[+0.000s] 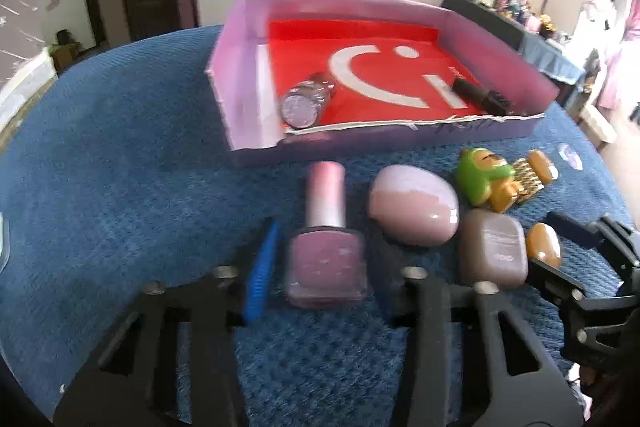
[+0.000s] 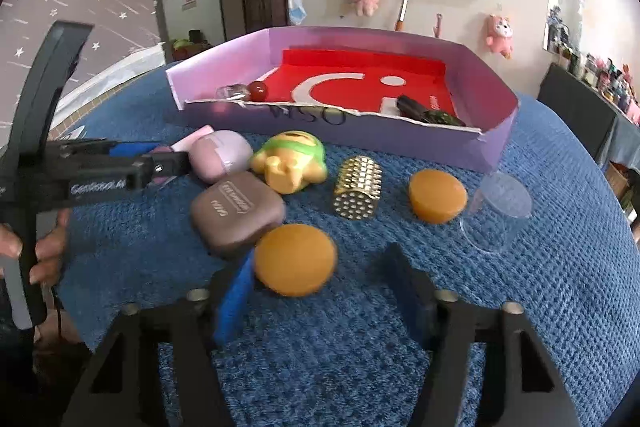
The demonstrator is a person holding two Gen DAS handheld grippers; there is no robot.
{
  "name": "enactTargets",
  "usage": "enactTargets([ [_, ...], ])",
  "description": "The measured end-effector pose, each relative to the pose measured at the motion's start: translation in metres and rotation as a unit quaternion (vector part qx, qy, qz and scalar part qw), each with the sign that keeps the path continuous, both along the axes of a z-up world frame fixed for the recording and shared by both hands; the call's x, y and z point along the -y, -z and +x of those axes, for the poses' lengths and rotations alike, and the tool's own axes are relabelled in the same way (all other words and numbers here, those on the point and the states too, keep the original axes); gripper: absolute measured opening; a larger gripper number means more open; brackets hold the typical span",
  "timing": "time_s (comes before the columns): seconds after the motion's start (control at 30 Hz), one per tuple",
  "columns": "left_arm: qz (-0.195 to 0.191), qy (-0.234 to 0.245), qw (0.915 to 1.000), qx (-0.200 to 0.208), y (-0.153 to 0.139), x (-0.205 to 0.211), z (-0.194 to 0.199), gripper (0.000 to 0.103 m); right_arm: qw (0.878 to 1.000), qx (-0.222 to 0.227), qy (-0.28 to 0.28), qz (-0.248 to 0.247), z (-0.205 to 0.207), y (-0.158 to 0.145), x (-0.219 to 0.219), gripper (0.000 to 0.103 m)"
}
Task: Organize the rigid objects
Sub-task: 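Grasp the orange sponge with the right tool while the left tool grasps the pink nail polish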
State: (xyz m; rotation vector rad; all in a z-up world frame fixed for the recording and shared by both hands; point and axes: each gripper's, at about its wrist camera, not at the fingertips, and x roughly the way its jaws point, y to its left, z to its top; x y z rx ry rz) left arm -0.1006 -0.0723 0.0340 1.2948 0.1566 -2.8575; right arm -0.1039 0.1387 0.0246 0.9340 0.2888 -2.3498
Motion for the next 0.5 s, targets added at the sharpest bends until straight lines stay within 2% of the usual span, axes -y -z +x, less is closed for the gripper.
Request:
enactTargets([
  [0.07, 0.002, -0.002, 1.0000, -0.002, 0.000, 0.000, 0.001, 0.034, 1.000, -0.004, -0.008, 0.005, 0.002, -0.001, 0.004, 0.040],
  [0.23, 0.023, 0.001, 0.9997, -0.007, -0.003, 0.001, 0.009, 0.034, 1.000, -0.020, -0.013, -0.002, 0.008, -0.009, 0.003, 0.040],
  [0.5, 0.023, 0.012, 0.9994, -0.022, -0.014, -0.008, 0.020, 0.034, 0.999, -0.028, -0.004, -0.018, 0.005, -0.024, -0.005, 0.040],
])
